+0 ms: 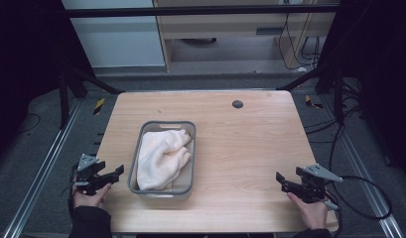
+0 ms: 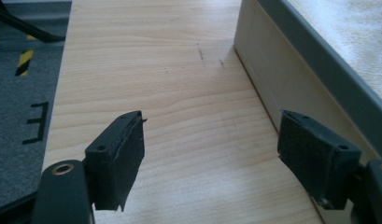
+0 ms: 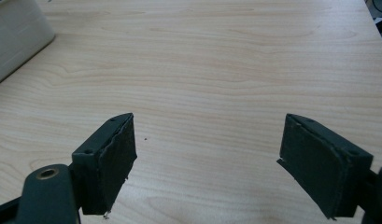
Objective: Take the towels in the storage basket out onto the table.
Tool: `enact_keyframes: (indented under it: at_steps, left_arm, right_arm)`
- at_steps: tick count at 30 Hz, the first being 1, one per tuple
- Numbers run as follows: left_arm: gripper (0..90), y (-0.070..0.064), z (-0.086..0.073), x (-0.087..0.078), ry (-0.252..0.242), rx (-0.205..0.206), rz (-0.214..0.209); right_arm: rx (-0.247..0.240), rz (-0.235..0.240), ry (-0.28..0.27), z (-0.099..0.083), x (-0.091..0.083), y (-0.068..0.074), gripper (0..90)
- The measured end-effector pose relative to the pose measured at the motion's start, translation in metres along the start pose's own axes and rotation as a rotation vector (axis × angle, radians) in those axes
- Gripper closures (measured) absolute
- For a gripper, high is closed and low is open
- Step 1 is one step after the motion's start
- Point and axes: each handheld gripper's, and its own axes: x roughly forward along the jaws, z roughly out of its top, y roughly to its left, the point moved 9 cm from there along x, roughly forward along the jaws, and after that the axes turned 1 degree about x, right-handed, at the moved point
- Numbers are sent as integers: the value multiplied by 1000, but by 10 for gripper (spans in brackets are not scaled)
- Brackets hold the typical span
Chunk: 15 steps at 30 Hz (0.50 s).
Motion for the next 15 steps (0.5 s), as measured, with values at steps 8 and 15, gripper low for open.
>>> enact_keyframes:
  at_steps: [8,15]
  left_arm:
    - [271,-7,11,-11,-18,-18,-35]
    - [282,-19,22,-21,-33,-21,-79]
  right_arm:
    - [-20,5,11,-3,0,4,191]
    - [-18,8,17,-4,0,6,167]
